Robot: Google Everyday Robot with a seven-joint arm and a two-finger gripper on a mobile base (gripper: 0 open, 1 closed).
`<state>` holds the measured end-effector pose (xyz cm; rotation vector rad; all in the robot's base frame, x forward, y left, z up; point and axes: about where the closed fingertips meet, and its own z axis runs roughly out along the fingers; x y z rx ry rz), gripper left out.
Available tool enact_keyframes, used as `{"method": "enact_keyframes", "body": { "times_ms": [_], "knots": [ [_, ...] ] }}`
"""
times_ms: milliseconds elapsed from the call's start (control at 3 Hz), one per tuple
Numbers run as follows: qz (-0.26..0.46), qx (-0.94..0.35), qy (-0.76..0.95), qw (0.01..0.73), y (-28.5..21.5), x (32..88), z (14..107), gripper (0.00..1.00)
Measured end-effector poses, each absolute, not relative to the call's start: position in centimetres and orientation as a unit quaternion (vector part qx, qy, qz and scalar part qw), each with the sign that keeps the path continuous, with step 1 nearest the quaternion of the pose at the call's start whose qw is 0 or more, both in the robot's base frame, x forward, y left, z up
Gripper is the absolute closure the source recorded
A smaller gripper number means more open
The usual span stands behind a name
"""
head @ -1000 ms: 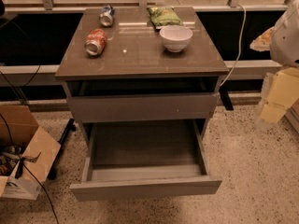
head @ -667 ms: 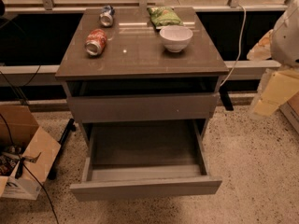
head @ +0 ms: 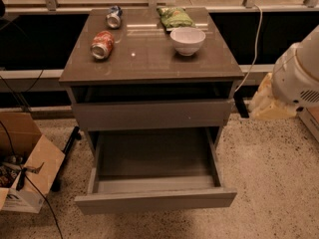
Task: Close middle drawer
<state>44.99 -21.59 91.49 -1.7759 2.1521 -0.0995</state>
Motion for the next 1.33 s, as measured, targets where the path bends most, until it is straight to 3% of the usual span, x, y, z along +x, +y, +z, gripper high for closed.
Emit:
{"method": "enact_keyframes", "body": {
  "times_ms": [333, 667, 1333],
  "knots": [
    [-0.039, -0.627, 0.757, 0.179, -21.6, 45.2, 91.5, 0.94],
    [-0.04, -0.627, 0.757, 0.18, -21.5, 45.1, 91.5, 1.0],
    [0.035, -0.635, 0.748, 0.19, -18.2, 45.1, 82.6, 1.0]
  ]
}}
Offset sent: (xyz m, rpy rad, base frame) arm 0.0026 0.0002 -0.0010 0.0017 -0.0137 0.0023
